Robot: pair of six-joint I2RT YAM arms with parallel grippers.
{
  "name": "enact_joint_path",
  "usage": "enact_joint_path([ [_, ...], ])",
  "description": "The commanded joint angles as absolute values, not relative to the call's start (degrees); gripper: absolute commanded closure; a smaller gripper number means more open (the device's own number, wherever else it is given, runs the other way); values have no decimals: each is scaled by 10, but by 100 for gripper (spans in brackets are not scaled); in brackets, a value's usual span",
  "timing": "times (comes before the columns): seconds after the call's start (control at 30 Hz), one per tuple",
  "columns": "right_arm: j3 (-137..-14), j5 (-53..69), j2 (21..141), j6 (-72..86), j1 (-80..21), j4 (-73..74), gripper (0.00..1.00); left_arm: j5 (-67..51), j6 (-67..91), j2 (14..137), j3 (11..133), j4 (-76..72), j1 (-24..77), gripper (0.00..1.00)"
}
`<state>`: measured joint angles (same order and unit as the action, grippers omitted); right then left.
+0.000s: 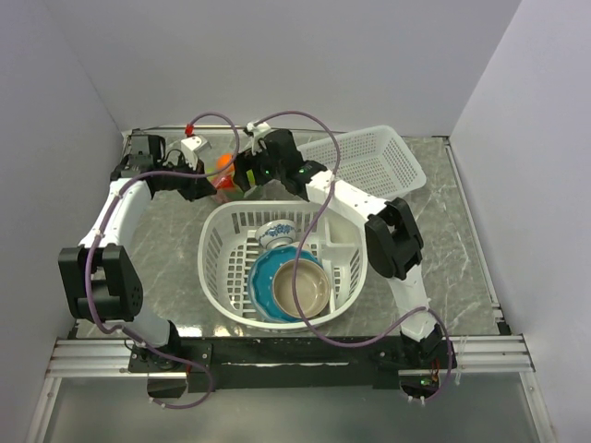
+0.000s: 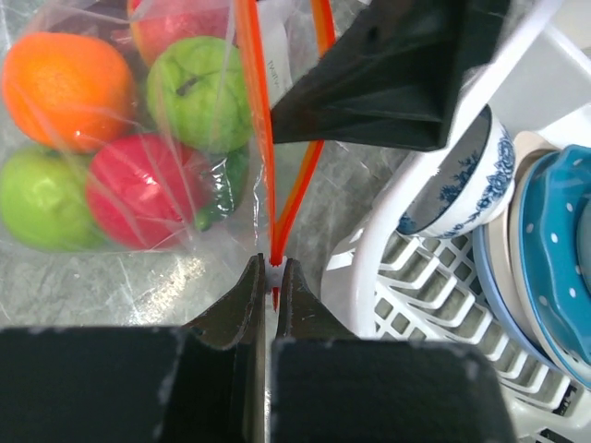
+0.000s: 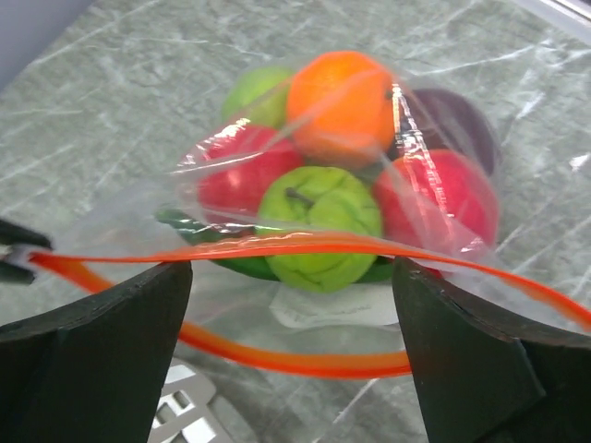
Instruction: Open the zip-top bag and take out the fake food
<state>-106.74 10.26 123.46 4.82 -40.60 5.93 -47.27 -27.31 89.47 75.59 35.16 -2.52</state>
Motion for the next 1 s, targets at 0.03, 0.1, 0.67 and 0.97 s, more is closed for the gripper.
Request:
enact_joint_path([
  [0.03,-1119,69,1251,30,-405,68,0,-519,-277,867,777,375,-22,62],
  [0.1,-1136,65,1270,26,-404,83,0,-519,-258,869,797,370,-22,21],
  [0.67,-1093,62,1259,53,-404,125,0,-392,-70,1222,1069,155,-97,1],
  [0.97,-1194,61,1335,61,-398,219,0,-516,-107,1303,1113,225,-58,3],
])
